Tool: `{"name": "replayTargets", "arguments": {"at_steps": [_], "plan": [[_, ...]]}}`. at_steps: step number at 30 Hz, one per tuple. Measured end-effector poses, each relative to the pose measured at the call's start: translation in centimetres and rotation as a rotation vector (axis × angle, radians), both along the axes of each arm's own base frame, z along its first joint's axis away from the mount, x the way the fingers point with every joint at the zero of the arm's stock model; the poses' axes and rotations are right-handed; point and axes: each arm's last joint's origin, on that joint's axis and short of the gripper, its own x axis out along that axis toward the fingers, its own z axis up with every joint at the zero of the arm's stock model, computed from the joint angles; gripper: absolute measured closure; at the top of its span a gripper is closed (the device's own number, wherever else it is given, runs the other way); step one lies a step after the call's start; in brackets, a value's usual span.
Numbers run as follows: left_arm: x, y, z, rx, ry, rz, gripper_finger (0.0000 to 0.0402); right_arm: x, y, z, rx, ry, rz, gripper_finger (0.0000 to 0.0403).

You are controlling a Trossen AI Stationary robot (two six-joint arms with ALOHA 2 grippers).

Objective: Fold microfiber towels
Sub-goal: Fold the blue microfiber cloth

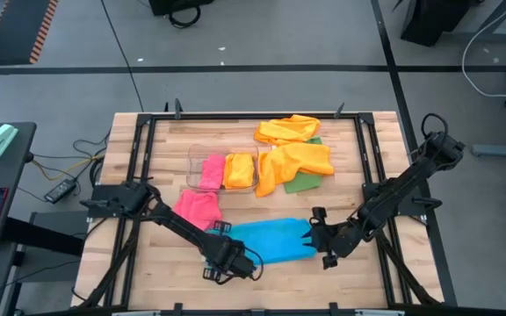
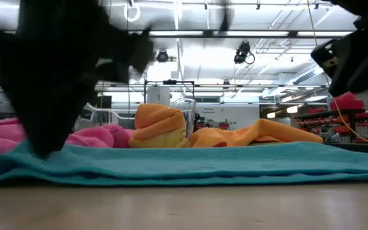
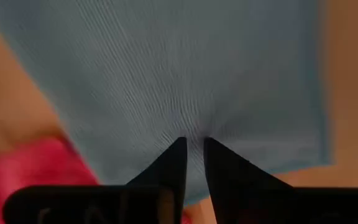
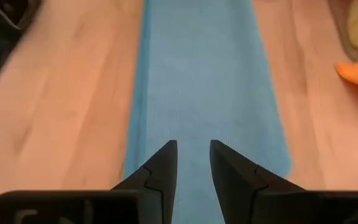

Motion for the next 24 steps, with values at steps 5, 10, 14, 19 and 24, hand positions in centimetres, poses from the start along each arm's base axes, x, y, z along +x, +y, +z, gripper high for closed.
{"name": "replayTargets", "arguments": {"at_steps": [5,10,14,19,24], "plan": [[0.2,-1.1,1.6,-0.022,-0.04,-0.028,0.0334,1.2,0.8,-1.6,-0.018,-0.011,0.058,0.0299],[0.2,-1.1,1.9,-0.018,-0.037,-0.025,0.0343,2.8,1.1,-3.6,0.077,0.023,0.068,0.0299],[0.2,-0.9,1.9,-0.013,-0.033,-0.016,0.035,4.2,0.5,-4.1,0.168,0.072,-0.062,0.0299],[0.2,-0.9,1.9,-0.012,-0.031,-0.014,0.0349,5.4,-0.6,-4.9,0.171,0.194,-0.19,0.0299],[0.2,-0.8,2.0,-0.01,-0.029,-0.014,0.0345,6.0,-1.2,-5.7,0.136,0.272,-0.241,0.0299]]}}
